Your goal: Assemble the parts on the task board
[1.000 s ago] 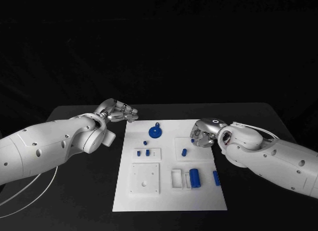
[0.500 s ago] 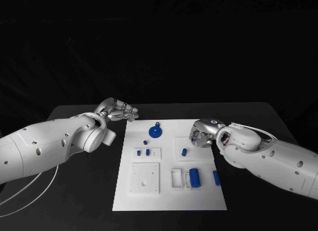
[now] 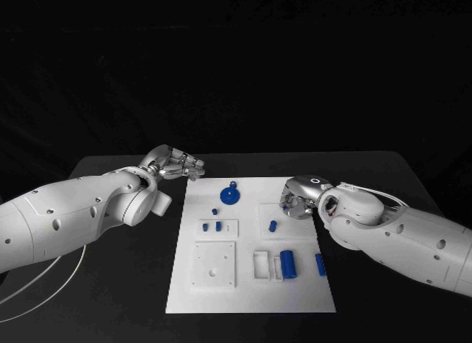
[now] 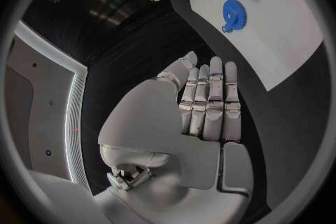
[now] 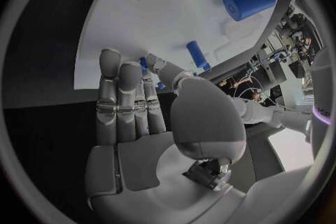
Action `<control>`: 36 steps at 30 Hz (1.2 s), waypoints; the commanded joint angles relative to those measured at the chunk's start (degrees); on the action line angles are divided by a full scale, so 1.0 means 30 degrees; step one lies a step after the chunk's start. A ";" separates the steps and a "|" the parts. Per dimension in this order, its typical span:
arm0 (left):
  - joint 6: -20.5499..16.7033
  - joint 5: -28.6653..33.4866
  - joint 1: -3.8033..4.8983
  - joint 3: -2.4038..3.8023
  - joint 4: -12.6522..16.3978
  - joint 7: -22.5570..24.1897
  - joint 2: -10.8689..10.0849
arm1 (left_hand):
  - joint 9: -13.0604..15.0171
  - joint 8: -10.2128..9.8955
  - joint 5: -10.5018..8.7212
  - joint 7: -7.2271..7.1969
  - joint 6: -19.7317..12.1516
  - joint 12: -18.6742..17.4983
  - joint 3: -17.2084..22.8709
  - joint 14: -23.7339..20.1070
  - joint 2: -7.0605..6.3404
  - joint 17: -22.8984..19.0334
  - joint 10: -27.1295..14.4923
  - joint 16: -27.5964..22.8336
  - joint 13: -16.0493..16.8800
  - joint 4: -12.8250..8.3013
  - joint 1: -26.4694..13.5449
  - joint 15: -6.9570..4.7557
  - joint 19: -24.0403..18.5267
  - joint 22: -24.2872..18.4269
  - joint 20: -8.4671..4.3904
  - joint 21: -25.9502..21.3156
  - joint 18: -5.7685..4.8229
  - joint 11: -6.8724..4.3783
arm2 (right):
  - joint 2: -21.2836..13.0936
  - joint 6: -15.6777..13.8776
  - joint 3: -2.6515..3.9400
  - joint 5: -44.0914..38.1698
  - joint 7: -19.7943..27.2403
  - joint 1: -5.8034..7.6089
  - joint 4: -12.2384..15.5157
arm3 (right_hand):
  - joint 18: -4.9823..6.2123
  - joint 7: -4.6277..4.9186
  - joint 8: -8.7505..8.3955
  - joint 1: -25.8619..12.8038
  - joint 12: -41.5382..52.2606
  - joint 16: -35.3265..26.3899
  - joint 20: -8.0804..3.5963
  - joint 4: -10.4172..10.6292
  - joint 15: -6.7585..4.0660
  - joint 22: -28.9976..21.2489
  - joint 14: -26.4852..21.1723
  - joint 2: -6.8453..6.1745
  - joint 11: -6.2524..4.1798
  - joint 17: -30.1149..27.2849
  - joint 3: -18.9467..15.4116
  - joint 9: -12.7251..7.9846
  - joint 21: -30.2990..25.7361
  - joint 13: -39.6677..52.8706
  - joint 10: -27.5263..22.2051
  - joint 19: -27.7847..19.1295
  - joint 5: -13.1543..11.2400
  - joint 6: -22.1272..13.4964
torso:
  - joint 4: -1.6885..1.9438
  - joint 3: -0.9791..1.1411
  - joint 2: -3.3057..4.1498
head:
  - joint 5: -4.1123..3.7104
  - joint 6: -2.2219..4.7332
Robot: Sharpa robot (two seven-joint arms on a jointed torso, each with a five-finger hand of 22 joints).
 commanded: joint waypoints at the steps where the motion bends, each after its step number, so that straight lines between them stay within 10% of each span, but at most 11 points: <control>1: 0.0286 0.0177 0.0047 0.0020 -0.0025 0.0196 0.0035 | -0.0014 -0.0068 0.0097 -0.0015 -0.0054 0.0017 0.0025 -0.0056 0.0194 0.0021 -0.0156 -0.0023 0.0011 -0.0129 -0.0033 0.0069 0.0122 -0.0013 -0.0021 -0.0065 0.0079 -0.0018 | 0.0061 -0.0512 -0.0069 -0.0815 -0.0330 -0.0119 0.0106 | 0.0201 0.0009 0.0066 -0.0007 0.0076 0.0077 -0.0136 -0.0043 -0.0168 0.0204 -0.0012 0.0054 -0.0150 0.0021 0.0396 0.0075 0.0116 0.0062 0.0336 0.0528 -0.0125 0.0224 | 0.0011 0.0002 -0.0013 | 0.0001 0.0004; 13: 0.0364 0.0378 0.0047 0.0020 -0.0272 0.0259 0.0074 | -0.0015 -0.0071 0.0099 -0.0011 -0.0055 0.0015 0.0010 -0.0061 0.0216 0.0025 -0.0186 -0.0025 0.0011 -0.0141 -0.0050 0.0073 0.0145 -0.0020 -0.0020 -0.0069 0.0093 -0.0008 | -0.0261 -0.1475 0.0038 -0.0891 -0.0434 -0.0151 0.0786 | 0.0160 -0.0080 0.0066 -0.0081 0.0072 0.0098 -0.0223 0.0002 -0.0251 0.0824 0.0041 -0.0212 -0.0233 -0.0027 0.0857 0.0095 0.0619 0.0065 0.0631 0.0572 0.0008 0.0507 | -0.0037 0.0058 -0.0017 | 0.0081 -0.0012; 24: 0.0405 0.0672 0.0047 0.0020 -0.0558 0.0435 0.0205 | -0.0014 -0.0068 0.0064 -0.0010 -0.0064 0.0020 -0.0025 -0.0038 0.0250 0.0035 -0.0161 -0.0015 0.0011 -0.0143 -0.0088 0.0068 0.0173 -0.0088 -0.0009 -0.0075 0.0109 -0.0018 | -0.0912 -0.0913 0.1252 0.1679 -0.0231 -0.0147 0.1756 | 0.0130 -0.0090 0.0067 -0.0113 0.0069 0.0122 -0.0231 0.0126 -0.0262 0.0969 0.0032 -0.0220 -0.0254 -0.0058 0.0779 0.0110 0.0611 0.0063 0.0674 0.0573 0.0116 0.0542 | -0.0028 0.0034 -0.0033 | 0.0141 0.0019; 36: 0.0347 0.1353 0.0044 0.0015 -0.1288 0.0819 0.0791 | -0.0006 -0.0051 0.0048 -0.0032 0.0026 0.0028 -0.0071 0.0057 0.0366 0.0060 -0.0020 -0.0010 0.0012 -0.0131 -0.0059 0.0024 0.0246 -0.0117 -0.0045 -0.0052 0.0116 -0.0071 | -0.0745 -0.2119 0.1718 0.4535 0.1570 -0.0172 0.3293 | 0.0252 -0.0073 0.0073 -0.0069 0.0067 0.0058 -0.0225 0.0111 -0.0260 0.1053 0.0062 -0.0055 -0.0240 -0.0188 0.0442 0.0118 0.0477 0.0058 0.0616 0.0600 0.0385 0.0478 | 0.0052 -0.0059 -0.0108 | 0.1145 -0.0035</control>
